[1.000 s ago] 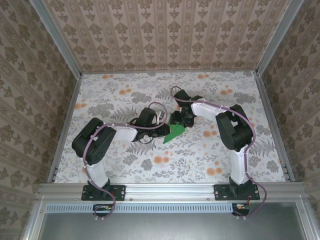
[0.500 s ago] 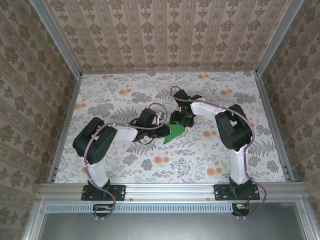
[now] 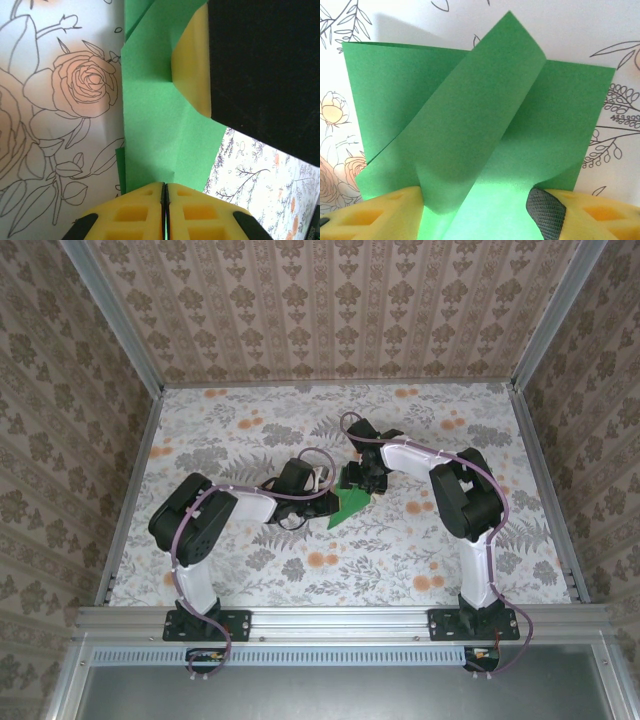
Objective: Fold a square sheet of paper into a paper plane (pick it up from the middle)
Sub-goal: Fourth fold the wing at the center of the table.
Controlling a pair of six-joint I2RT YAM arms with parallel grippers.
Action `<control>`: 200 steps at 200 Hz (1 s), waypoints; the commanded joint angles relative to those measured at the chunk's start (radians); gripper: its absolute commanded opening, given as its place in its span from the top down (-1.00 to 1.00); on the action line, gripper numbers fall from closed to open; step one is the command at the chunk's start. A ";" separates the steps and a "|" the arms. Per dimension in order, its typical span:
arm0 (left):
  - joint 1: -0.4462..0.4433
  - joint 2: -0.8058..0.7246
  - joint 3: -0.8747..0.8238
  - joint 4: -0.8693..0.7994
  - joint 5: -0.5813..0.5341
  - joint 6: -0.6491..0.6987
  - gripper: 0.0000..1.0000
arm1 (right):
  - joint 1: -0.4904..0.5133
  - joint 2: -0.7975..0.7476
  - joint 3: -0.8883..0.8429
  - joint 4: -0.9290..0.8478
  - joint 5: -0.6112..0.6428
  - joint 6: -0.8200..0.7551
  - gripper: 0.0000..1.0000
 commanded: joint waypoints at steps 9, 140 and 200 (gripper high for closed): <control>-0.009 0.015 0.016 -0.050 0.003 -0.009 0.77 | -0.005 0.163 -0.082 -0.091 0.091 -0.013 -0.28; -0.010 0.017 0.041 -0.081 -0.003 0.000 0.78 | -0.005 0.195 -0.078 -0.101 0.106 -0.011 -0.23; -0.007 0.027 0.084 -0.100 -0.006 0.020 0.78 | -0.001 0.204 -0.074 -0.101 0.103 -0.016 -0.23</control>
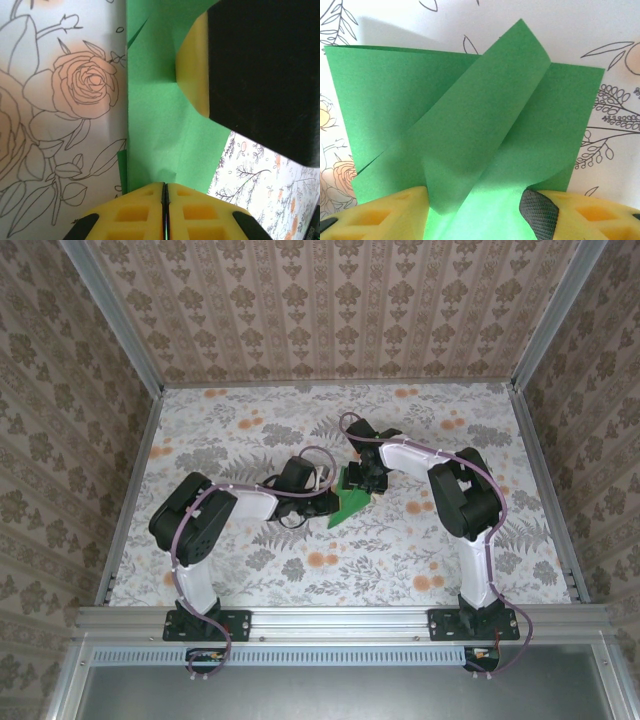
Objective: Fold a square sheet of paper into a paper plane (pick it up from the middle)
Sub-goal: Fourth fold the wing at the center of the table.
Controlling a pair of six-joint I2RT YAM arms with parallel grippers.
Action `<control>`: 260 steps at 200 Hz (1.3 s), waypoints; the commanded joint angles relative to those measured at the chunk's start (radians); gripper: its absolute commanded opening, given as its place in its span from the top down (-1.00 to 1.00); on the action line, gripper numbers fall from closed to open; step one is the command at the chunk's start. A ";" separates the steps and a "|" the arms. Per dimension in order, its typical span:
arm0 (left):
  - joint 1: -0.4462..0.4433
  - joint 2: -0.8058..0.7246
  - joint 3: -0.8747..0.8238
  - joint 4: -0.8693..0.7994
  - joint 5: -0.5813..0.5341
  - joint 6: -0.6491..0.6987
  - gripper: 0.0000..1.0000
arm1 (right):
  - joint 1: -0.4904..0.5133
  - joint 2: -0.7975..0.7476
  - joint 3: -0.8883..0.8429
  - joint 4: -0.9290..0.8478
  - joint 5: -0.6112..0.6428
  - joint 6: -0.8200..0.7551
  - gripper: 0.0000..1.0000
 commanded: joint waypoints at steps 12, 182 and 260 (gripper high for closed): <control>-0.008 0.029 0.060 -0.042 -0.007 0.026 0.78 | -0.004 0.189 -0.091 -0.076 0.080 -0.015 -0.23; -0.004 0.088 0.099 -0.258 -0.012 0.074 1.00 | -0.027 0.004 -0.048 -0.077 -0.089 -0.016 -0.21; -0.002 0.100 0.092 -0.287 -0.003 0.089 1.00 | -0.079 -0.257 -0.142 0.074 -0.290 -0.165 0.05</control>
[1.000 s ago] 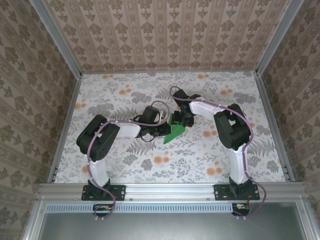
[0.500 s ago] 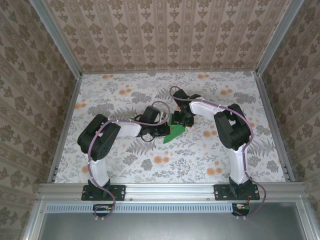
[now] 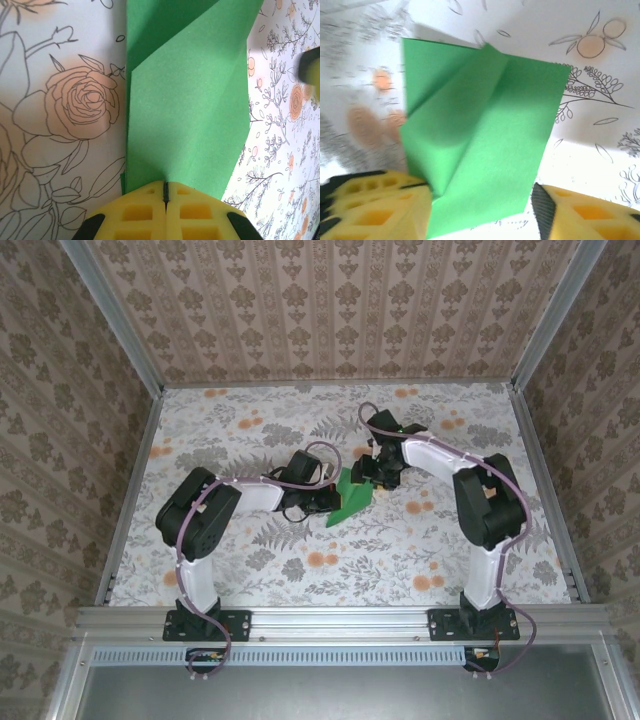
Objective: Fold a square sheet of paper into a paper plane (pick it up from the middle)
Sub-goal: Fourth fold the wing at the center of the table.
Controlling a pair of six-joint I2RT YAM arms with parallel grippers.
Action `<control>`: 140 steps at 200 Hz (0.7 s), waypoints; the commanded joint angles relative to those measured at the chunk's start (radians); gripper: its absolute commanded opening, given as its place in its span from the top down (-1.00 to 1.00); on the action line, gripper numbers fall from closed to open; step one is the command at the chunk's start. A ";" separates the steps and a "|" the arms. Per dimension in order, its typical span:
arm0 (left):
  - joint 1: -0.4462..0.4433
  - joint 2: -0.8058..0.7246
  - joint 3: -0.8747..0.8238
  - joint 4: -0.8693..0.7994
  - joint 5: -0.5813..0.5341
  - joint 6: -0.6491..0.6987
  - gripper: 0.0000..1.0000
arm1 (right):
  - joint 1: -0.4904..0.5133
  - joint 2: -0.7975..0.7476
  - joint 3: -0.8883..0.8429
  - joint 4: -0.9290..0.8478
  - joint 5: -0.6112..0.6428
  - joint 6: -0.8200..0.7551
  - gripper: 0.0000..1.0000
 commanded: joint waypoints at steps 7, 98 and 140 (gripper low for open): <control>-0.004 0.050 -0.014 -0.133 -0.004 0.032 1.00 | 0.007 -0.061 -0.078 0.096 -0.151 -0.054 0.22; -0.001 0.046 -0.010 -0.146 -0.005 0.029 1.00 | 0.070 0.046 -0.111 0.212 -0.213 -0.021 1.00; -0.002 0.038 -0.003 -0.154 -0.008 0.032 1.00 | 0.072 0.095 -0.093 0.190 -0.173 -0.031 1.00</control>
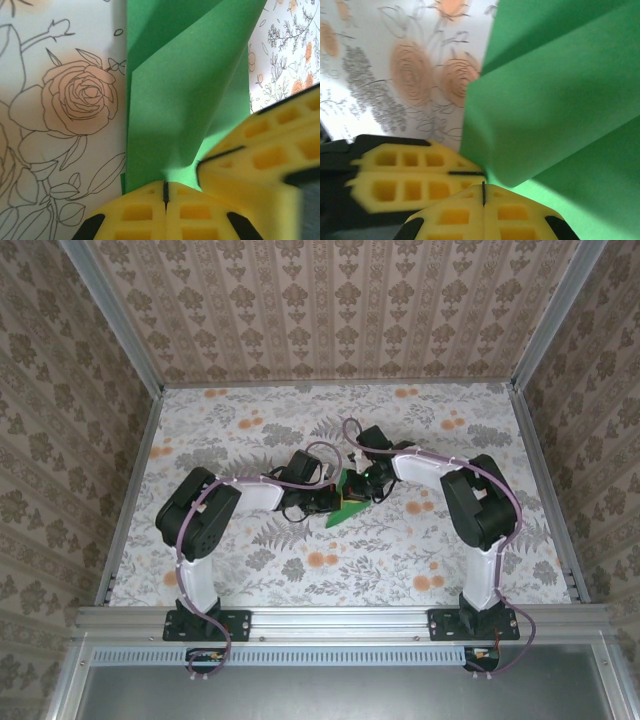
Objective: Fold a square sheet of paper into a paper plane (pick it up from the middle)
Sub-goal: Fourth fold the wing at the center of the table.
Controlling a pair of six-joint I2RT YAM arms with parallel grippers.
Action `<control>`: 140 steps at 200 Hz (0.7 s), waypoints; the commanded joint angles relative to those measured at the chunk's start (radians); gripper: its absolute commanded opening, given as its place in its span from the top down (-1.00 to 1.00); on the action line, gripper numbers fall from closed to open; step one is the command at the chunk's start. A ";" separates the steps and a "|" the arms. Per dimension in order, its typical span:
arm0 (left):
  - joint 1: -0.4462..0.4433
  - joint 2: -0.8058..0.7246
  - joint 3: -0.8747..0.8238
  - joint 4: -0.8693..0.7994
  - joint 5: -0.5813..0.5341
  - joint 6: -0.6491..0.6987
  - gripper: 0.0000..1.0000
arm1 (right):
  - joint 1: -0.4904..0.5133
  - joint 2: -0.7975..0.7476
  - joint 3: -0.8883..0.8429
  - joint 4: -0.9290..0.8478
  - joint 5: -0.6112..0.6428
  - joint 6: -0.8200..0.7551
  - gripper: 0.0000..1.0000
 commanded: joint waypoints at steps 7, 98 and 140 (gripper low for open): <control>-0.003 0.038 -0.009 -0.134 -0.014 0.025 1.00 | 0.003 0.038 0.024 -0.013 0.035 -0.009 1.00; -0.004 0.044 -0.014 -0.169 -0.018 0.048 1.00 | -0.052 0.074 0.045 0.013 0.113 0.007 1.00; -0.003 0.044 -0.016 -0.174 -0.019 0.058 1.00 | -0.091 0.026 0.063 0.039 0.095 0.017 1.00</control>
